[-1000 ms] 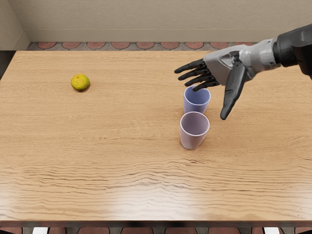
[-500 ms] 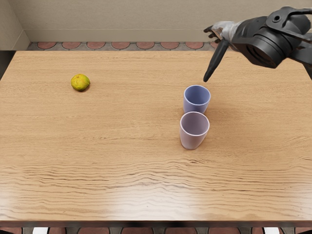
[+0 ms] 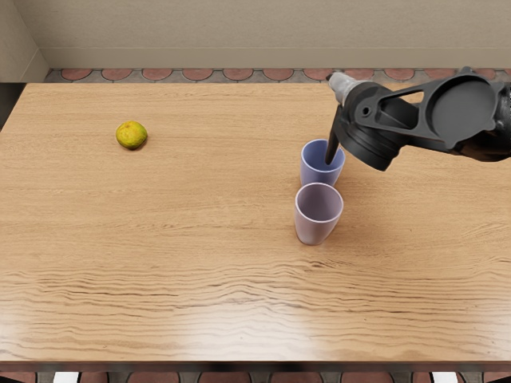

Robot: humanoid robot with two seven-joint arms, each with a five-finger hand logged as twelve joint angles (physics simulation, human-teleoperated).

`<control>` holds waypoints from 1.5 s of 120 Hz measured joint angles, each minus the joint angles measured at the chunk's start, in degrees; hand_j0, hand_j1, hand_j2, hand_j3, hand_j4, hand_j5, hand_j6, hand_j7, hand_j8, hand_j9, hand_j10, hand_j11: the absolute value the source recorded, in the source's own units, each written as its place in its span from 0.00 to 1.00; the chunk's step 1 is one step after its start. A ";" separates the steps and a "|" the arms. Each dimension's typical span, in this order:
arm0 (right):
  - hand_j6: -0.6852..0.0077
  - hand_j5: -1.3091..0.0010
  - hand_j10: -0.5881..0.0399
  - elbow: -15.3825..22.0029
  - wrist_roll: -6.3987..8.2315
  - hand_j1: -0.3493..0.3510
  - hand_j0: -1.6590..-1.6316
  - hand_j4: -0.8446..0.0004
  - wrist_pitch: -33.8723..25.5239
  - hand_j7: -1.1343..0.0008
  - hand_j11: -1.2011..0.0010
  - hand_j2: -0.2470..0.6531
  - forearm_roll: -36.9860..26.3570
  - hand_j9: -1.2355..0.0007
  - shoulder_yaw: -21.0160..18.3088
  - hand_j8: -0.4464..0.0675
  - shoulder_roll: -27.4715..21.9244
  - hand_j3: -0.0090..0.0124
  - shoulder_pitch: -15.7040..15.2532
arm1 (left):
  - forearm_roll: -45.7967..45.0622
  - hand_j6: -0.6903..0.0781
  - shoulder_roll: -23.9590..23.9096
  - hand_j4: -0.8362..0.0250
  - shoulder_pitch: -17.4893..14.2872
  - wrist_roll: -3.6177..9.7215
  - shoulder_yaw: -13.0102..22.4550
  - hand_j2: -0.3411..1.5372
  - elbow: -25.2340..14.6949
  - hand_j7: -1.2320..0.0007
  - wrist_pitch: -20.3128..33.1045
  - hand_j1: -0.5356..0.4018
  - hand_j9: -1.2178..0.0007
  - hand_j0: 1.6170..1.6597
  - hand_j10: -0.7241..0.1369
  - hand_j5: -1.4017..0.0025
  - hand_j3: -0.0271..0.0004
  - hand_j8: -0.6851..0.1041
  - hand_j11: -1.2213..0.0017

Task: Pick up cup and place in cup with right hand

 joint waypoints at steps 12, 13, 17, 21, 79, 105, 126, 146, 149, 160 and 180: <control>0.95 0.98 0.90 0.92 0.00 0.04 0.04 0.97 -1.03 0.97 0.97 0.27 0.56 0.97 0.04 0.82 0.05 0.42 -0.79 | 0.00 0.89 0.00 0.97 0.00 0.00 0.00 0.18 0.00 1.00 0.00 0.94 1.00 0.96 0.84 0.99 0.99 0.86 0.99; 0.95 0.98 0.90 1.03 0.00 0.04 0.04 0.97 -1.09 0.97 0.97 0.27 0.59 0.97 0.05 0.82 0.01 0.42 -0.83 | 0.00 0.89 0.00 0.97 0.00 0.00 0.00 0.18 0.00 1.00 0.00 0.94 1.00 0.96 0.84 0.99 0.99 0.86 0.99; 0.95 0.98 0.90 1.38 0.00 0.04 0.04 0.97 -1.29 0.97 0.97 0.27 0.79 0.97 0.07 0.82 -0.12 0.42 -0.94 | 0.00 0.89 0.00 0.97 0.00 0.00 0.00 0.18 0.00 1.00 0.00 0.94 1.00 0.96 0.84 0.99 0.99 0.86 0.99; 0.95 0.98 0.90 1.64 0.00 0.04 0.04 0.97 -1.42 0.97 0.97 0.27 1.08 0.98 0.08 0.82 -0.23 0.42 -1.02 | 0.00 0.89 0.00 0.97 0.00 0.00 0.00 0.18 0.00 1.00 0.00 0.94 1.00 0.96 0.84 0.99 0.99 0.86 0.99; 0.95 0.98 0.90 1.98 0.00 0.04 0.04 0.97 -5.15 0.97 0.97 0.27 1.99 0.97 0.89 0.82 0.60 0.42 -2.27 | 0.00 0.89 0.00 0.97 0.00 0.00 0.00 0.18 0.00 1.00 0.00 0.94 1.00 0.96 0.84 0.99 0.99 0.86 0.99; 0.95 0.98 0.90 1.95 0.00 0.04 0.04 0.97 -5.31 0.97 0.97 0.27 1.99 0.97 0.97 0.82 0.80 0.42 -3.46 | 0.00 0.89 0.00 0.97 0.00 0.00 0.00 0.18 0.00 1.00 0.00 0.94 1.00 0.96 0.84 0.99 0.99 0.86 0.99; 0.95 0.98 0.90 1.57 0.00 0.04 0.04 0.97 -5.33 0.97 0.97 0.27 1.93 0.97 0.99 0.82 0.89 0.42 -4.40 | 0.00 0.89 0.00 0.97 0.00 0.00 0.00 0.18 0.00 1.00 0.00 0.94 1.00 0.96 0.84 0.99 0.99 0.86 0.99; 0.95 0.98 0.89 1.00 -0.02 0.09 0.03 0.97 -5.34 0.97 0.98 0.37 1.77 0.98 1.73 0.81 0.93 0.42 -5.63 | 0.00 0.89 0.00 0.97 0.00 0.00 0.00 0.18 0.00 1.00 0.00 0.94 1.00 0.96 0.84 0.99 0.99 0.86 0.99; 0.95 0.98 0.89 0.77 -0.01 0.08 0.04 0.97 -5.34 0.97 0.98 0.36 1.70 0.98 1.97 0.81 0.97 0.42 -5.97 | 0.00 0.89 0.00 0.97 0.00 0.00 0.00 0.18 0.00 1.00 0.00 0.94 1.00 0.96 0.84 0.99 0.99 0.86 0.99; 0.95 0.98 0.89 -0.15 -0.01 0.08 0.03 0.97 -5.34 0.97 0.98 0.35 1.51 0.98 2.48 0.81 1.55 0.42 -7.09 | 0.00 0.89 0.00 0.97 0.00 0.00 0.00 0.18 0.00 1.00 0.00 0.94 1.00 0.96 0.84 0.99 0.99 0.86 0.99; 0.93 0.97 0.86 -0.71 0.02 0.18 0.03 0.95 -5.36 0.96 0.96 0.59 1.36 0.96 2.73 0.78 1.87 0.42 -7.88 | 0.00 0.89 0.00 0.97 0.00 0.00 0.00 0.18 0.00 1.00 0.00 0.94 1.00 0.96 0.84 0.99 0.99 0.86 0.99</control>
